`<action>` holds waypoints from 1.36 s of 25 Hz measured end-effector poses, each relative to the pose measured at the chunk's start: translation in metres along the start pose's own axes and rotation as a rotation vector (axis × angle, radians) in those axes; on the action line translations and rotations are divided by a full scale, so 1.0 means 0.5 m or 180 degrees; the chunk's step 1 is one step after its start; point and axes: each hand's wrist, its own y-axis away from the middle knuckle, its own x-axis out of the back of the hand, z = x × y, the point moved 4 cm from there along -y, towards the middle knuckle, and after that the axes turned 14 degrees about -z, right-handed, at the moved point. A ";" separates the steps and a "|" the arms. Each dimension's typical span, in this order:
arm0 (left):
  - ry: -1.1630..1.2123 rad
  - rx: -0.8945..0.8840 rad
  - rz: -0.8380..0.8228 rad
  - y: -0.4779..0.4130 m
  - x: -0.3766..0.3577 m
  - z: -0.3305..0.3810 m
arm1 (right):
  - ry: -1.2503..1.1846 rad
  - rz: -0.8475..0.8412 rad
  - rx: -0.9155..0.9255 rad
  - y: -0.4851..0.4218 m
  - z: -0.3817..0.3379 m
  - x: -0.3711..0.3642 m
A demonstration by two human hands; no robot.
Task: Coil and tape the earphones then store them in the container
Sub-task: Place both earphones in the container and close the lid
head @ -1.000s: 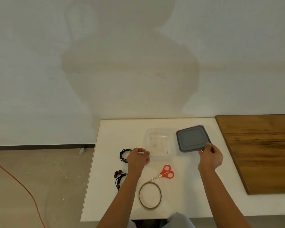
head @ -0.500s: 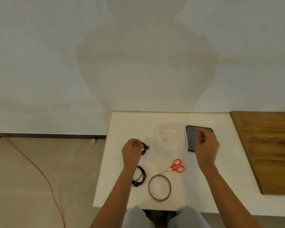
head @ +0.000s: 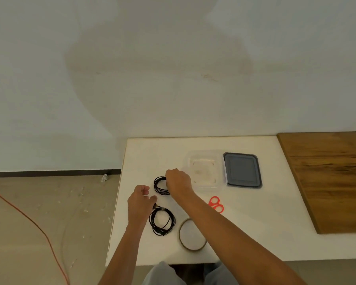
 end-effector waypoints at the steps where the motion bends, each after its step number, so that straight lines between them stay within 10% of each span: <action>1: -0.0050 -0.0009 -0.0024 0.002 -0.001 0.000 | -0.0168 0.0123 0.0016 0.006 0.003 0.003; 7: -0.0753 -0.0149 -0.0275 0.015 -0.030 0.023 | -0.1900 0.1497 -0.0793 0.062 0.184 0.112; 14: -0.1228 -0.0183 -0.0574 0.018 -0.046 0.033 | -0.0954 0.0601 -0.1302 0.060 0.248 0.073; 20: -0.0809 -0.0481 -0.0475 0.016 -0.027 0.048 | -0.1222 0.1390 -0.0298 0.132 0.151 0.058; 26: -0.0251 -0.0240 -0.0279 0.031 0.008 0.025 | -0.0541 -0.0594 -0.0020 0.130 0.001 -0.098; 34: -0.0163 -0.0281 0.0092 0.031 0.015 0.037 | -0.0417 0.0170 0.0189 0.153 0.039 -0.004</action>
